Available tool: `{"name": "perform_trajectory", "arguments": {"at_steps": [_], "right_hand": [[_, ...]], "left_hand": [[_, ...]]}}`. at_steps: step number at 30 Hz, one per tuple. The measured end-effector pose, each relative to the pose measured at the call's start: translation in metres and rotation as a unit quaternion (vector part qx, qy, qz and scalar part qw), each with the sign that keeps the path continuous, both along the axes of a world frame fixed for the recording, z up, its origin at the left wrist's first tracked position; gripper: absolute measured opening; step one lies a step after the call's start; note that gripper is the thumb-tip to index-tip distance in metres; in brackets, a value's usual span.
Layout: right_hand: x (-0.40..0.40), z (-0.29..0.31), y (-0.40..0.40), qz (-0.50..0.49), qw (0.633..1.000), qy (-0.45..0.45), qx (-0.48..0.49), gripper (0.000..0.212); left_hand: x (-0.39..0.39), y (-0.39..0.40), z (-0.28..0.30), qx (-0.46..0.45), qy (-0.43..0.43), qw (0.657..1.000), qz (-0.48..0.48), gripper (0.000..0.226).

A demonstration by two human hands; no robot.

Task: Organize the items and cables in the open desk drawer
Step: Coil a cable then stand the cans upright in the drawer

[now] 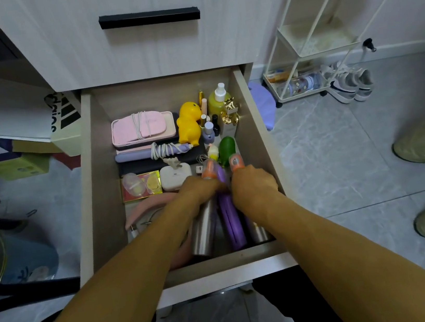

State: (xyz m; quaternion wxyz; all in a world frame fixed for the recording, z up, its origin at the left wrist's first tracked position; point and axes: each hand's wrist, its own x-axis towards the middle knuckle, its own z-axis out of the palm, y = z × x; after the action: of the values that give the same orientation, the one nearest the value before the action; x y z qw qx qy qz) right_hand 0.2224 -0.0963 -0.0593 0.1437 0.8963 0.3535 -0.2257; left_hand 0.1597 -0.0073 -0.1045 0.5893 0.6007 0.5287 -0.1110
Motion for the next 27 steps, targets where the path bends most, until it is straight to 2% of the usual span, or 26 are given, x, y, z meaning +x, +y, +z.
{"name": "perform_trajectory", "arguments": {"at_steps": [5,10,13,16,20,23,25,27], "right_hand": [[0.005,0.005,0.009,-0.014,0.999,0.023,-0.019,0.040],[0.007,0.004,0.010,0.032,0.998,0.007,-0.061,0.040],[0.005,-0.002,0.005,0.063,0.995,-0.004,-0.081,0.040],[0.004,-0.003,0.002,0.061,0.996,0.000,-0.063,0.035],[0.000,-0.001,-0.006,0.035,0.999,0.017,-0.027,0.044],[-0.005,-0.001,-0.017,0.038,0.999,0.017,0.017,0.041],[-0.007,-0.002,-0.021,0.036,0.998,0.014,0.047,0.038],[-0.005,0.000,-0.021,0.015,0.997,0.028,0.074,0.035]], "left_hand": [[0.006,0.004,-0.002,-0.012,0.006,1.000,-0.019,0.037],[0.008,0.000,-0.008,-0.043,-0.006,0.999,0.000,0.020],[0.010,-0.001,-0.012,-0.056,-0.031,0.998,0.010,0.022],[0.008,0.001,-0.015,-0.055,-0.051,0.997,0.007,0.021],[0.001,0.001,-0.017,-0.038,-0.086,0.995,-0.042,0.042],[0.000,0.004,-0.028,-0.028,-0.098,0.991,-0.082,0.067],[-0.002,0.005,-0.024,-0.029,-0.091,0.993,-0.071,0.064],[-0.006,0.005,-0.010,-0.022,-0.079,0.995,-0.055,0.050]]}}
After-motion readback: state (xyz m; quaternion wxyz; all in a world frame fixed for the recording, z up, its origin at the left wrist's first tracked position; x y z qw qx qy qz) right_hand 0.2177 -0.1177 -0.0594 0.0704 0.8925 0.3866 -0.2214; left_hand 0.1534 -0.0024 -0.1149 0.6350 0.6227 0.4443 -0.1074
